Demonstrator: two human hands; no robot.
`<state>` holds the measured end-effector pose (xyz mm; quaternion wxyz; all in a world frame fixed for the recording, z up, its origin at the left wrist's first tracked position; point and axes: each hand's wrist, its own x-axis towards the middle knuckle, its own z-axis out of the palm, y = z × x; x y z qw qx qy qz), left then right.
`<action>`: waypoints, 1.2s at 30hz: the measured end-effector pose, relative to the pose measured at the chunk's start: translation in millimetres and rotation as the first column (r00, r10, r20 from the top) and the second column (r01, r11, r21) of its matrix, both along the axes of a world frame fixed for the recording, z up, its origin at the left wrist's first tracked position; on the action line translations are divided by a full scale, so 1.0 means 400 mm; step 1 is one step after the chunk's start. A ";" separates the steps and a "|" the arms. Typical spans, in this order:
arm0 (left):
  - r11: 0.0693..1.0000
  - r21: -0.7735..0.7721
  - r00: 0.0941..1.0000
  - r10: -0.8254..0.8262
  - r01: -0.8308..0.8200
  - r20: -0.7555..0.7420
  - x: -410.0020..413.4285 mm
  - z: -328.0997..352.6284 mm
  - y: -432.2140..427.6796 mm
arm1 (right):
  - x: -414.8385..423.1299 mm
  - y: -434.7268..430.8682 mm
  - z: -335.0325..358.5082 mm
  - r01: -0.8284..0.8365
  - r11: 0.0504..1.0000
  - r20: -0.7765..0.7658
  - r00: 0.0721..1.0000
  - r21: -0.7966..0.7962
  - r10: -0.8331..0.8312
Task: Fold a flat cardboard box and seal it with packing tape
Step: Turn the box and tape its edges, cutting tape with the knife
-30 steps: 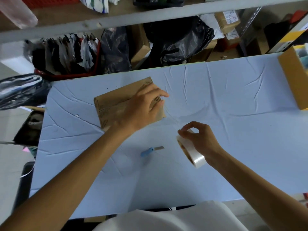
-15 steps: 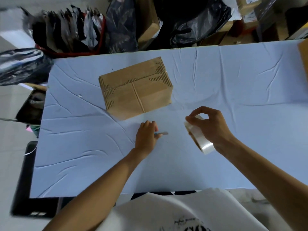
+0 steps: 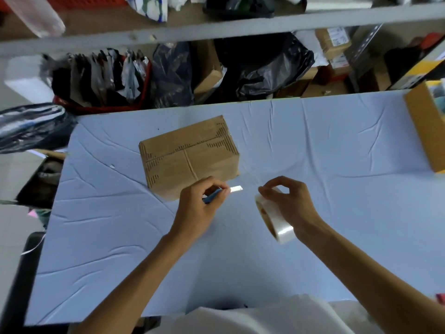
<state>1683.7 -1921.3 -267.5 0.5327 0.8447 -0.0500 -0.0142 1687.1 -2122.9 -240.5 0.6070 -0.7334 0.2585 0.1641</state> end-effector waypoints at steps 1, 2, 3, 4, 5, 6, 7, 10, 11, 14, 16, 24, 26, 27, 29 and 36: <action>1.000 -0.011 1.000 0.003 -0.003 -0.004 0.007 0.026 -0.004 | 0.000 0.001 0.000 0.001 1.000 0.002 1.000 -0.001 -0.001; 1.000 -0.018 1.000 0.000 0.000 -0.018 0.015 0.047 -0.011 | 0.000 0.001 0.001 0.005 1.000 0.003 1.000 0.003 -0.006; 1.000 -0.019 0.999 -0.003 0.002 -0.038 0.022 0.061 -0.020 | 0.001 0.000 0.002 0.012 1.000 0.001 1.000 0.010 -0.012; 1.000 -0.013 0.999 -0.002 0.002 -0.054 0.028 0.070 -0.029 | 0.000 0.000 0.003 0.017 1.000 -0.002 1.000 0.015 -0.017; 1.000 -0.004 0.998 0.000 0.000 -0.062 0.034 0.075 -0.038 | -0.001 0.000 0.004 0.018 1.000 -0.005 1.000 0.016 -0.018; 1.000 0.006 0.998 0.006 -0.006 -0.066 0.039 0.077 -0.046 | -0.001 -0.001 0.004 0.017 1.000 -0.004 1.000 0.012 -0.017; 1.000 0.015 0.997 0.012 -0.011 -0.074 0.044 0.077 -0.053 | -0.002 -0.001 0.003 0.017 1.000 -0.002 1.000 0.008 -0.017; 0.999 0.050 0.996 0.010 -0.005 -0.088 0.061 0.073 -0.060 | -0.005 -0.001 0.002 0.018 1.000 -0.004 1.000 0.004 -0.018; 0.997 0.072 0.998 0.002 0.003 -0.069 0.066 0.073 -0.061 | -0.005 0.000 0.001 0.015 1.000 -0.005 1.000 0.001 -0.015; 0.990 0.142 0.998 -0.016 0.008 0.057 0.079 0.072 -0.069 | -0.007 0.005 -0.002 0.008 1.000 -0.007 1.000 -0.004 -0.008; 0.977 0.210 0.991 -0.008 -0.020 0.134 0.087 0.066 -0.079 | -0.008 0.009 -0.003 0.007 1.000 -0.008 1.000 -0.011 -0.007; 0.945 0.323 0.972 -0.023 -0.055 0.232 0.095 0.040 -0.090 | -0.016 0.021 0.002 -0.014 1.000 -0.004 1.000 -0.023 0.013; 0.953 0.299 0.981 -0.019 -0.039 0.191 0.097 0.039 -0.089 | -0.020 0.019 0.003 -0.018 0.999 -0.009 1.000 -0.037 0.018; 0.956 0.291 0.984 -0.016 -0.037 0.179 0.099 0.039 -0.088 | -0.021 0.018 0.005 -0.019 0.999 -0.011 1.000 -0.039 0.019; 0.958 0.285 0.986 -0.009 -0.040 0.166 0.103 0.041 -0.087 | -0.022 0.016 0.007 -0.022 0.999 -0.012 1.000 -0.040 0.022; 0.947 0.315 0.991 0.013 -0.056 0.136 0.098 0.040 -0.097 | -0.024 0.020 0.014 -0.046 0.997 -0.004 0.999 -0.059 0.046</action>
